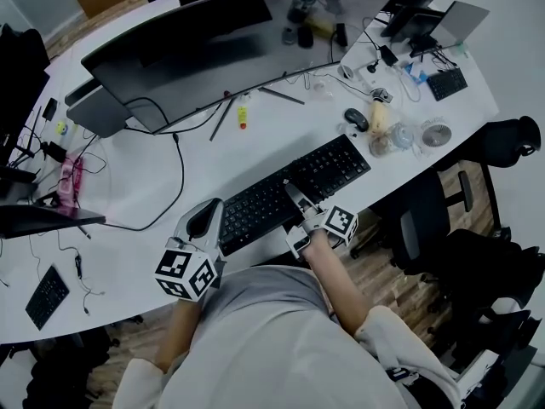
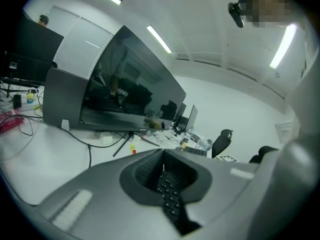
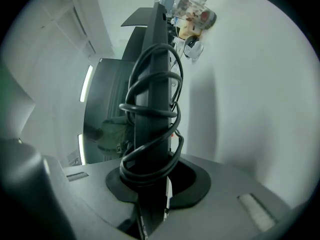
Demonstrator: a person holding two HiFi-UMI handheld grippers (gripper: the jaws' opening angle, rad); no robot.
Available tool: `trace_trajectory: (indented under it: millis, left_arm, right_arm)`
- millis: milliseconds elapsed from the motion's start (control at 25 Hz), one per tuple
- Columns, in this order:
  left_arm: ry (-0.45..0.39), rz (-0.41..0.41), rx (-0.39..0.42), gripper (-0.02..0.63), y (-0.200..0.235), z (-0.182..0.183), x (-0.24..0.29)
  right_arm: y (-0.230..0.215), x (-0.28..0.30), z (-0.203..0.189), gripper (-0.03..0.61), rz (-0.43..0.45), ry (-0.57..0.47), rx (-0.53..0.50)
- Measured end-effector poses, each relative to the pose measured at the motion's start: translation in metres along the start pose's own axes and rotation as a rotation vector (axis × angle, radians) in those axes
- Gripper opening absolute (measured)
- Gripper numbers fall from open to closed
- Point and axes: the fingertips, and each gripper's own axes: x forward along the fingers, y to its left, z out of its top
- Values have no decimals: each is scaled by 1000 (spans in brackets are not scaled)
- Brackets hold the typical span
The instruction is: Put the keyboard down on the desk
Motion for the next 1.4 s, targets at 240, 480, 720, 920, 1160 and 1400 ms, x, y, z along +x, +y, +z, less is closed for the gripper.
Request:
trace_trajectory:
  millis: [240, 480, 720, 920, 1160, 1400]
  left_arm:
    - [12, -4, -13, 0, 4, -2, 5]
    - [13, -2, -19, 0, 8, -1, 5]
    - [15, 17, -33, 0, 18, -2, 0]
    - [16, 24, -45, 0, 23, -2, -2]
    - [14, 16, -49, 0, 22, -4, 1]
    - [13, 15, -58, 0, 25, -5, 2]
  right_arm:
    - [-10, 17, 2, 94, -24, 3, 30]
    - [-19, 34, 2, 94, -10, 4, 83]
    - [-29, 45, 3, 94, -49, 13, 86]
    - [-34, 56, 5, 94, -22, 10, 114]
    - [-42, 60, 1, 93, -60, 21, 125]
    - [-49, 68, 1, 94, -63, 33, 120]
